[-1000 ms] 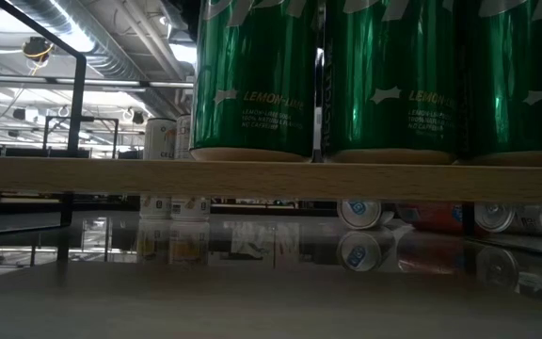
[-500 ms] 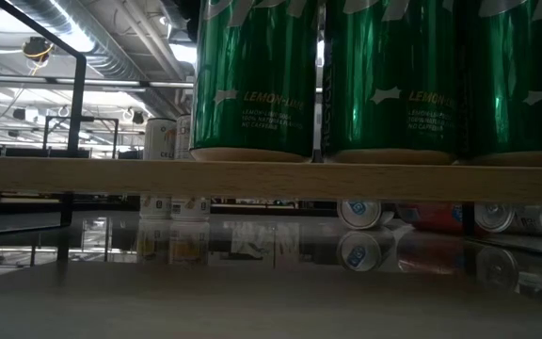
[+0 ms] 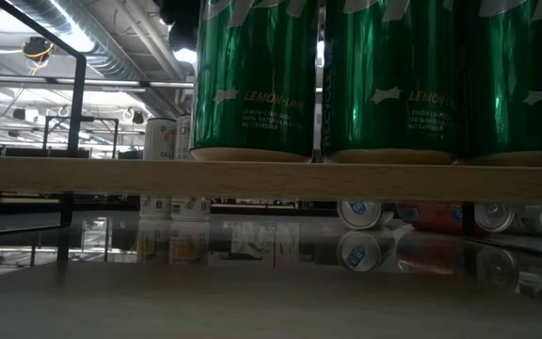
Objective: Place canned beverage on shelf
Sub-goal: Put the blue soda can on the shelf
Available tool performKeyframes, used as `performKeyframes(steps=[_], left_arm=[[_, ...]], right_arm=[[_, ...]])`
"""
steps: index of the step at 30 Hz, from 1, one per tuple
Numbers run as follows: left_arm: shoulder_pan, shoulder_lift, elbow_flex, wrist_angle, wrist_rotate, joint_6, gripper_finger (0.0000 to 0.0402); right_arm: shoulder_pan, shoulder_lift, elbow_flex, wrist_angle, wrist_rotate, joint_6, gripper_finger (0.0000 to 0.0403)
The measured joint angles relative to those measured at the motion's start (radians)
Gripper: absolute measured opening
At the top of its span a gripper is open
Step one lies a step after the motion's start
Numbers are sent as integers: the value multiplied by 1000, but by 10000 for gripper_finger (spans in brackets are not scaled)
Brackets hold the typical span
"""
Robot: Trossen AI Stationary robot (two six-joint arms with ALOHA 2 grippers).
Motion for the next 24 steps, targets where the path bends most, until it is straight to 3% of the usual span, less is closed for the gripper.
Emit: performKeyframes(steps=[24], left_arm=[[-4,0,0,-309,64,-191,213]], right_arm=[[0,0,0,-1,0,0,381]])
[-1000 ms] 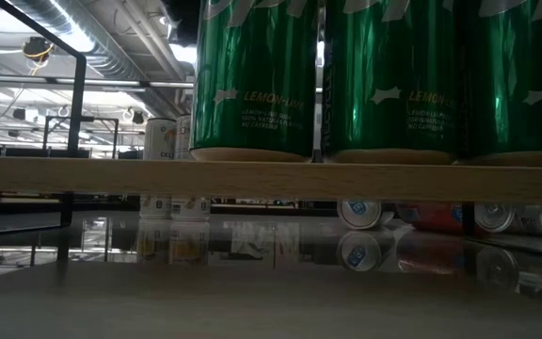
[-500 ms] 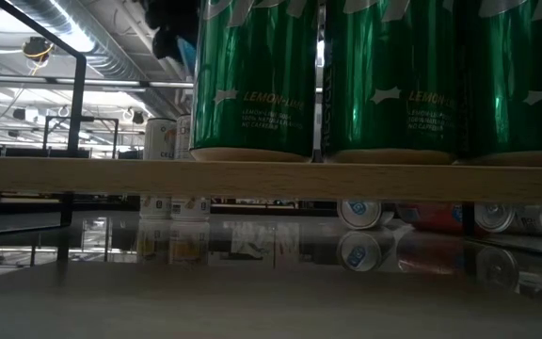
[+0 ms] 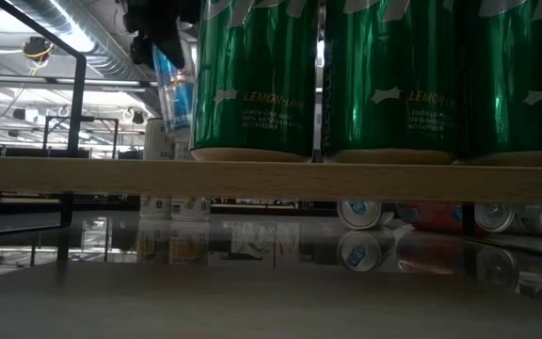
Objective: Place canned beverage on shelf
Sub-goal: Put the blue soda can on the shelf
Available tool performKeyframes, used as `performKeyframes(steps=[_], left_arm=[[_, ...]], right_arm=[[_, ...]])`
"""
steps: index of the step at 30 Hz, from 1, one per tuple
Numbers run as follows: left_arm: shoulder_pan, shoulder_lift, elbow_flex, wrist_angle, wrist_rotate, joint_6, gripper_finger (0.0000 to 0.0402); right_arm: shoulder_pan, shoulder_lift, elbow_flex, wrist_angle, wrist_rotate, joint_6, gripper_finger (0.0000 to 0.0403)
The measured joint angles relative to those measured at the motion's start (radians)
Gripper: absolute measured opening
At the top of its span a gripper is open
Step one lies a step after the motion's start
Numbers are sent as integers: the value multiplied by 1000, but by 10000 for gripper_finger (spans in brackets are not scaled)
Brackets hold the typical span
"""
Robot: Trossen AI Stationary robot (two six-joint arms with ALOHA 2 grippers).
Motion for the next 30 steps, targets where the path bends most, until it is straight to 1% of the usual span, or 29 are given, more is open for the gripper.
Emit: performKeyframes(steps=[11,17,23,30], left_arm=[[-56,0,0,-76,-4,-61,213],[-97,0,0,-81,-6,-114,213],[-170,0,0,-80,-7,-169,213],[-289,5,1,-80,-12,-267,213]], right_arm=[[0,0,0,0,0,0,381],[0,0,0,0,0,0,381],[0,0,0,0,0,0,381],[0,0,0,0,0,0,381]])
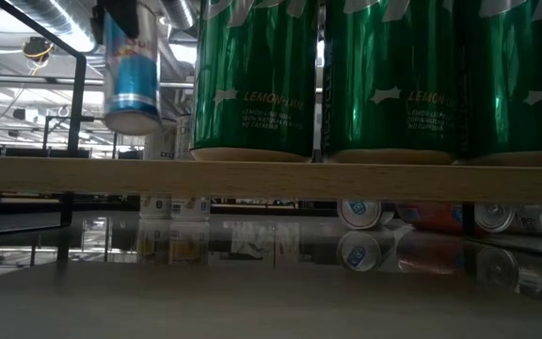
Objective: Place canned beverage on shelf
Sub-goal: Put the blue soda can on the shelf
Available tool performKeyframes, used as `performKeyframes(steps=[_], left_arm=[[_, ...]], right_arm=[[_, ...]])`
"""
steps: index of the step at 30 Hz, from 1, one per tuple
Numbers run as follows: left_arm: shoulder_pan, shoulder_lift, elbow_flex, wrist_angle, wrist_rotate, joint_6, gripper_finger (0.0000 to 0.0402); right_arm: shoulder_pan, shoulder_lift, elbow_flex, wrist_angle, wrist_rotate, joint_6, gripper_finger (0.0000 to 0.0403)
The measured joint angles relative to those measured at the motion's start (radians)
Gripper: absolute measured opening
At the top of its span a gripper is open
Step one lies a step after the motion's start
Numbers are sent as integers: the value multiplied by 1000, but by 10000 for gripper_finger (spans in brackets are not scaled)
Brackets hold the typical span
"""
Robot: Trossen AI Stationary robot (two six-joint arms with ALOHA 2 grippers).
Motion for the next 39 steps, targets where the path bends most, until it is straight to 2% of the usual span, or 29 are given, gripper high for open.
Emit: performKeyframes(steps=[11,20,39], left_arm=[[-193,89,0,19,9,-153,213],[-307,93,0,44,-54,-262,213],[-453,117,1,68,-87,-370,213]], right_arm=[[0,0,0,0,0,0,381],[0,0,0,-1,0,0,381],[0,0,0,-4,0,1,381]])
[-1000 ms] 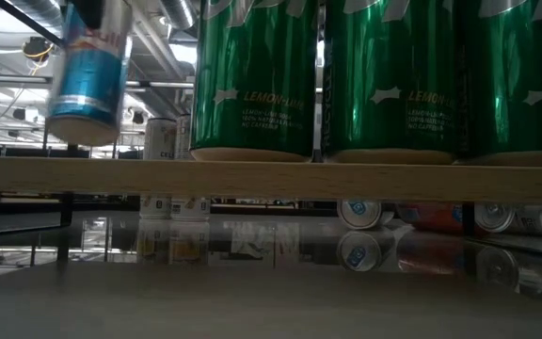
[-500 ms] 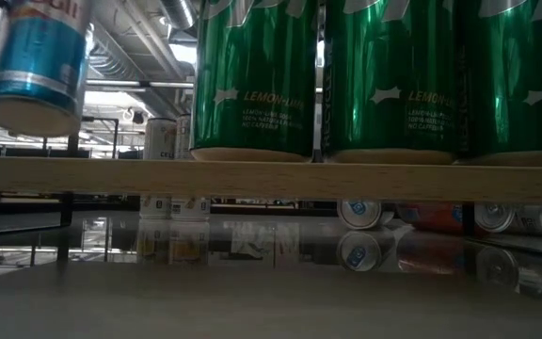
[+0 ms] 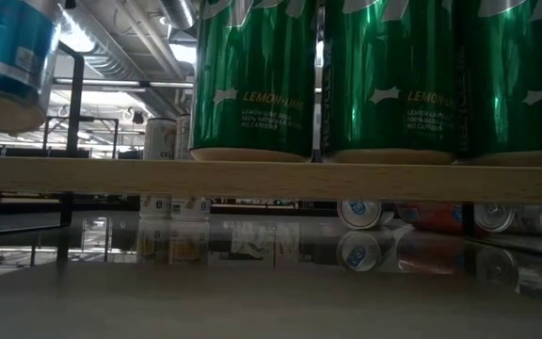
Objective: Place canned beverage on shelf
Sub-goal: Put the blue soda can on the shelf
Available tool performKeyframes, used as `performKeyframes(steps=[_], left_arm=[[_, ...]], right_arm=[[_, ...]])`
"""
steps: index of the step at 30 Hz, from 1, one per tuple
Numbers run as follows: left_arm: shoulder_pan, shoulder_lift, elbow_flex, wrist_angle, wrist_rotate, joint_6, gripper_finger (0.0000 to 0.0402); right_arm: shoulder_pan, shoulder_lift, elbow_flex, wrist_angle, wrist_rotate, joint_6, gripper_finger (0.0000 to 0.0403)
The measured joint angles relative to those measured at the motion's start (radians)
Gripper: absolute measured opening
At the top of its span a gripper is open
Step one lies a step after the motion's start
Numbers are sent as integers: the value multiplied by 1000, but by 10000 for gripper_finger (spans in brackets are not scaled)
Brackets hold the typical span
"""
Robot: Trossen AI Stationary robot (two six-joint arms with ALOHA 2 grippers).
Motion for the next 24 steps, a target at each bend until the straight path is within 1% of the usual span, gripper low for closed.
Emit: performKeyframes(steps=[12,24], left_arm=[[-34,42,1,9,12,1,213],[-39,43,0,5,20,8,215]], right_arm=[[0,0,0,-4,0,0,381],[0,0,0,-4,0,0,381]])
